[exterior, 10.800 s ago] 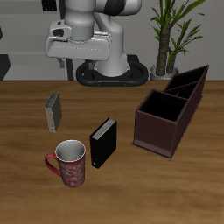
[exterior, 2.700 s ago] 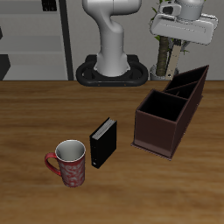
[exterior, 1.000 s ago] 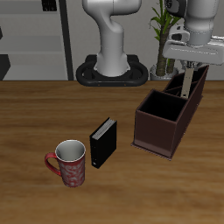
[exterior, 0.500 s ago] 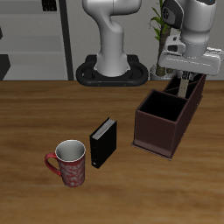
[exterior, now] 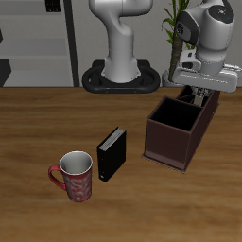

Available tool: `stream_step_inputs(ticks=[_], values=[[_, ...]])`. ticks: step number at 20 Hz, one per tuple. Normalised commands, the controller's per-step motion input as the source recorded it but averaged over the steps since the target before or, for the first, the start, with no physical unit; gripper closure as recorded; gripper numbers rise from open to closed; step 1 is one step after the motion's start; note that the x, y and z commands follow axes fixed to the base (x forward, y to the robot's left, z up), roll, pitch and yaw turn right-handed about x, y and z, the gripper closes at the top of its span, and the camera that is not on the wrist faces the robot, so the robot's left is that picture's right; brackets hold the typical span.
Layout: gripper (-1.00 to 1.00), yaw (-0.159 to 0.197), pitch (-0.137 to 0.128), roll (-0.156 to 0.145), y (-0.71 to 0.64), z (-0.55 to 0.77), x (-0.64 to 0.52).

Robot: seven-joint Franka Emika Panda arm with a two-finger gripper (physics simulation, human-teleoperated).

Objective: Place the yellow book into the left desk caddy's back compartment

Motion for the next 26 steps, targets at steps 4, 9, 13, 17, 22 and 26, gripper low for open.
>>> stream_step_inputs(ticks=[4, 9, 13, 17, 22, 26], values=[[1.00, 0.008, 0.063, 0.033, 0.08, -0.45, -0.01], [-1.00, -0.002, 0.068, 0.050, 0.04, -0.26, 0.06], [-1.00, -0.003, 0.006, 0.027, -0.08, 0.02, 0.07], [-1.00, -0.012, -0.002, -0.032, -0.21, 0.07, 0.04], [-1.00, -0.010, 0.003, -0.014, -0.16, 0.03, 0.02], [-1.00, 0.018, -0.006, -0.069, -0.48, 0.11, 0.01]])
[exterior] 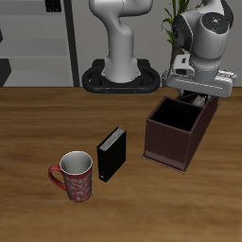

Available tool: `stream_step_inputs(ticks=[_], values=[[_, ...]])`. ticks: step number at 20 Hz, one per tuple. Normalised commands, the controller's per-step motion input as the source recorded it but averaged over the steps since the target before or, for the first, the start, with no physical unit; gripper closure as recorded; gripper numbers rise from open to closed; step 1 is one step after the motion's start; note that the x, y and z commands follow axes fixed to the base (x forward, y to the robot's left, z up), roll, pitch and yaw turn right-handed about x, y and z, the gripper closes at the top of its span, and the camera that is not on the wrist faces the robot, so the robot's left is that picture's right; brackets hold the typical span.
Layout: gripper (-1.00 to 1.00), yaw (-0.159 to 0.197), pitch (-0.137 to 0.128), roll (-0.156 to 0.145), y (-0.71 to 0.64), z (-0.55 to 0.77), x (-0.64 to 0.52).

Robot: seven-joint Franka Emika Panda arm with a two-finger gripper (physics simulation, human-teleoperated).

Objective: Place the yellow book into the left desk caddy's back compartment

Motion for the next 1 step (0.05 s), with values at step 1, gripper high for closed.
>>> stream_step_inputs(ticks=[1], values=[[-1.00, -0.027, 0.020, -0.065, -0.66, 0.13, 0.00]])
